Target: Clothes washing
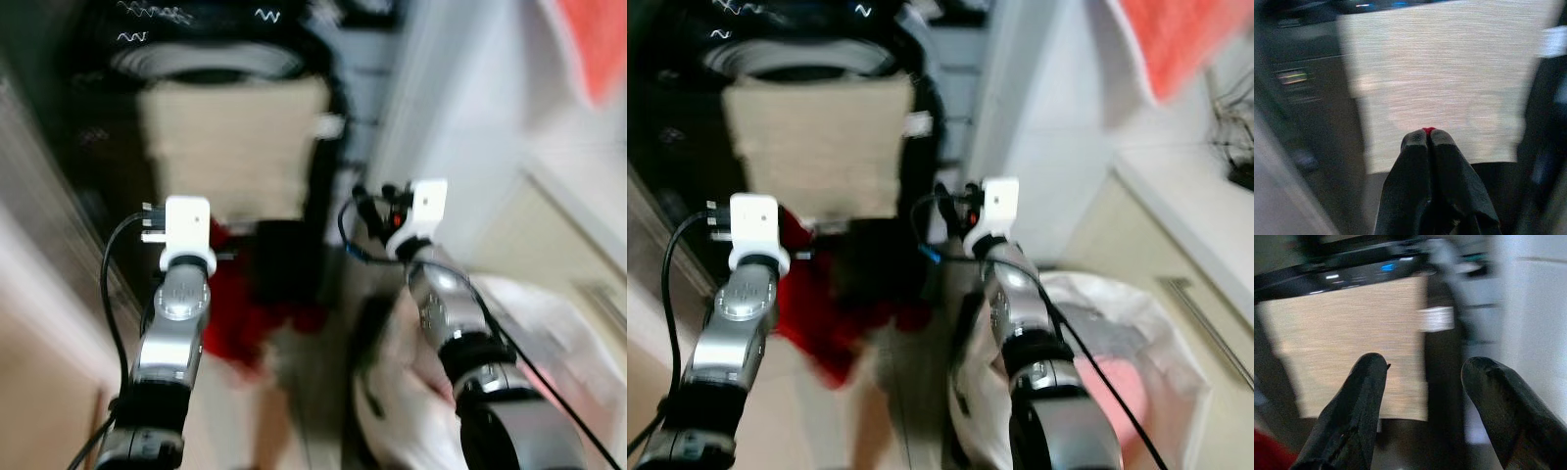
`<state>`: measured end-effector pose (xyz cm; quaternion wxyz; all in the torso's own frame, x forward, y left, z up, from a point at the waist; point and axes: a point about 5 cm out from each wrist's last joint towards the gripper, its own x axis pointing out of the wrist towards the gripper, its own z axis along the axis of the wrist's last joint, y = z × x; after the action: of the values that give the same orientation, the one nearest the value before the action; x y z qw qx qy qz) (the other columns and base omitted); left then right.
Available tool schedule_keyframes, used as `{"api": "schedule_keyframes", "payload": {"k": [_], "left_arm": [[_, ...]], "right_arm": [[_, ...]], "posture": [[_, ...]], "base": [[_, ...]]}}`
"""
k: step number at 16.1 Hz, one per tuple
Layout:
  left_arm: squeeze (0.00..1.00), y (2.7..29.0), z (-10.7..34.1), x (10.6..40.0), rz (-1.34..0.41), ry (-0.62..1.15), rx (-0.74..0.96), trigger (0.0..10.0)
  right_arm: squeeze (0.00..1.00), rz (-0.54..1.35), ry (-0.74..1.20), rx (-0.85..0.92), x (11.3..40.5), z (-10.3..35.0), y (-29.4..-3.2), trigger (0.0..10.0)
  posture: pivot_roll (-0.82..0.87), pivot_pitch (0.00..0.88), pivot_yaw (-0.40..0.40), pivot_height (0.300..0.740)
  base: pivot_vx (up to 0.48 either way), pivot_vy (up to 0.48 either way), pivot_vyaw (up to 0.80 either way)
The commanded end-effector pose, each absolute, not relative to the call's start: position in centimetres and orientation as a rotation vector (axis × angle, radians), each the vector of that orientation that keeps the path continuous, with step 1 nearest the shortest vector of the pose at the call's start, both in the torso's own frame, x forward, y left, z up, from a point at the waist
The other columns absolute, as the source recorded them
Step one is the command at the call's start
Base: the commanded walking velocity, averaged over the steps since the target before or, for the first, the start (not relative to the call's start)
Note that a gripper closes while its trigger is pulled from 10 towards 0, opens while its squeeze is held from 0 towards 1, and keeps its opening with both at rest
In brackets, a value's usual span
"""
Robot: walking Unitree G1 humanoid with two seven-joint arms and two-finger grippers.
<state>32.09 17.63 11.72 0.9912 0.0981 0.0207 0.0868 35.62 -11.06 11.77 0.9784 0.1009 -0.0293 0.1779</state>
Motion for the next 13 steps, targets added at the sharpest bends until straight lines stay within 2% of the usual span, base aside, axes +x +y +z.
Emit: {"api": "schedule_keyframes", "payload": {"k": [1, 5, 7, 8, 9, 10, 13], "left_arm": [[0.00, 16.2, 12.5, 32.3, 0.134, 0.009, 0.193, 0.0], [0.00, 16.1, 12.2, 32.1, 0.130, 0.022, 0.204, 0.0], [0.00, 16.2, 11.9, 32.0, 0.133, 0.043, 0.217, 0.0], [0.00, 15.9, 11.6, 31.9, 0.123, 0.054, 0.222, 0.0], [0.00, 15.8, 11.4, 31.9, 0.111, 0.072, 0.236, 0.0], [0.00, 15.9, 11.2, 31.8, 0.119, 0.088, 0.247, 10.0], [0.00, 15.8, 11.4, 32.0, 0.132, 0.081, 0.237, 10.0]], "right_arm": [[0.30, 0.311, -0.048, 0.219, 35.4, 11.1, -12.9, 10.0], [0.39, 0.323, -0.036, 0.206, 35.2, 10.9, -12.7, 10.0], [0.35, 0.299, -0.021, 0.204, 35.3, 10.6, -12.9, 10.0], [0.23, 0.293, -0.009, 0.210, 35.3, 10.4, -13.2, 10.0], [0.22, 0.294, -0.011, 0.217, 35.2, 10.4, -13.2, 10.0], [0.22, 0.299, -0.013, 0.219, 35.1, 10.4, -13.2, 10.0], [0.23, 0.304, -0.010, 0.222, 35.1, 10.3, -13.1, 10.0]], "posture": [[0.01, 0.000, -0.054, 0.740], [0.01, 0.000, -0.054, 0.740], [0.01, 0.000, -0.055, 0.740], [0.01, 0.000, -0.055, 0.740], [0.01, 0.000, -0.054, 0.740], [0.01, 0.000, -0.053, 0.740], [0.00, 0.000, -0.050, 0.740]], "base": [[0.000, 0.000, 0.71], [0.000, 0.000, 0.68], [0.000, 0.000, 0.68], [0.000, 0.000, 0.00], [0.000, 0.000, 0.00], [0.000, 0.000, 0.00], [0.000, 0.000, 0.00]]}}
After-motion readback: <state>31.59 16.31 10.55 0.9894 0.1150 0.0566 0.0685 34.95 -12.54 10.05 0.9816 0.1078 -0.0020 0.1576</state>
